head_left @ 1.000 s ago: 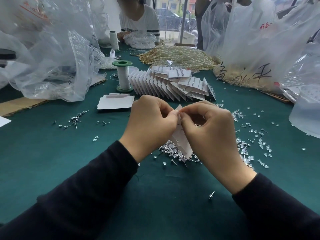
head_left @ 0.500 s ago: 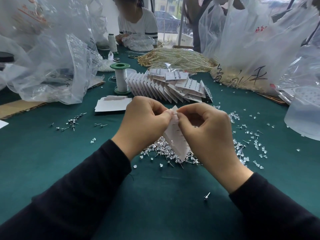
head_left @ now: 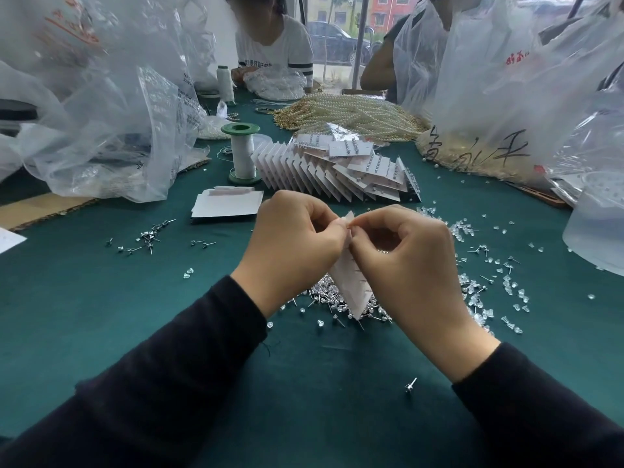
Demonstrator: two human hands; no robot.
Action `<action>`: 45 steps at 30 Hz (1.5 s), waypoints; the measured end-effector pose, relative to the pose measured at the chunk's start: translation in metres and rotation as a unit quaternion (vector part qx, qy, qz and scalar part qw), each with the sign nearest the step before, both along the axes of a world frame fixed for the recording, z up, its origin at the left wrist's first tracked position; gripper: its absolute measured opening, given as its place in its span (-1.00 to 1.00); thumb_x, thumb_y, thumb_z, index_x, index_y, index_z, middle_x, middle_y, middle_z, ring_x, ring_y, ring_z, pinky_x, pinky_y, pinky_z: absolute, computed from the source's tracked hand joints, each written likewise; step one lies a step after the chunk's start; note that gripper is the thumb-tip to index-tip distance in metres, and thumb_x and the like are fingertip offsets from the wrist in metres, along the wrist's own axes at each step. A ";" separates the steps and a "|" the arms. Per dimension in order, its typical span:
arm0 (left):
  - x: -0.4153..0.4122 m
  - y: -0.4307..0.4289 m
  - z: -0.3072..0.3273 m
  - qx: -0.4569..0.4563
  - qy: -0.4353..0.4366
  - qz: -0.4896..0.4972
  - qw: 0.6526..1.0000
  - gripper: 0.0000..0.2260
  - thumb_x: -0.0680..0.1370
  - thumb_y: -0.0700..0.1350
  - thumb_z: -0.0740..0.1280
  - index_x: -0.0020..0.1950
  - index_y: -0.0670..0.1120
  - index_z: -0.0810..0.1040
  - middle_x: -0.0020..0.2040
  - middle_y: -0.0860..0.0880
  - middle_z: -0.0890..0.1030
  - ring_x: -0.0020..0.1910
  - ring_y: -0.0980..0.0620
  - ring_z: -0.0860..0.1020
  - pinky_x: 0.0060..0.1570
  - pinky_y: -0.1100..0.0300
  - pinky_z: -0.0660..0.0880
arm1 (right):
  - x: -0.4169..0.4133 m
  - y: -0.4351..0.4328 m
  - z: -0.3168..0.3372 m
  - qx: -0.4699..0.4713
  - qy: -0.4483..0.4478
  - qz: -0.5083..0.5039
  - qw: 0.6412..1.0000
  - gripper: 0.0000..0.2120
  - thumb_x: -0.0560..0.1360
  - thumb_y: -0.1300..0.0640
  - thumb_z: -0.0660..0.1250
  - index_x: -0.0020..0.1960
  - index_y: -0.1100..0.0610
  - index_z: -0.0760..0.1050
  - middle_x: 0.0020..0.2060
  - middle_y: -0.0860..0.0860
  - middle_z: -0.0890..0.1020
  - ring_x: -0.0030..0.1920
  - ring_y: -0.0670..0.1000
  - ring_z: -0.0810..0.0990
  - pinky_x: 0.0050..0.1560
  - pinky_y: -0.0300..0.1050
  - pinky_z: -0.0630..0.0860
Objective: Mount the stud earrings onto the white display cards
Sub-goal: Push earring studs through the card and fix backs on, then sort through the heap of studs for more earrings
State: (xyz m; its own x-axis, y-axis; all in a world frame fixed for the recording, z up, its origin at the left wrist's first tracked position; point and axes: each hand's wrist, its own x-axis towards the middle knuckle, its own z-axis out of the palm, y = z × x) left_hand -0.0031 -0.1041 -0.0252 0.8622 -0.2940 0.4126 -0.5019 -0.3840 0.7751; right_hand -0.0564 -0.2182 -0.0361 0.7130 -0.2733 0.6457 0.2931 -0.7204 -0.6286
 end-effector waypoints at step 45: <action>0.160 0.015 0.035 0.182 0.043 0.200 0.962 -0.85 0.34 -0.17 0.49 -0.23 -0.26 0.65 -0.25 -0.22 0.67 -0.21 -0.14 0.63 -0.07 0.04 0.57 | 0.024 -0.059 -0.011 -0.067 -0.037 -0.011 0.997 -0.83 0.43 0.31 0.25 -0.05 0.24 0.58 -0.30 -0.15 0.50 -0.36 -0.39 0.39 -0.27 -0.56 0.27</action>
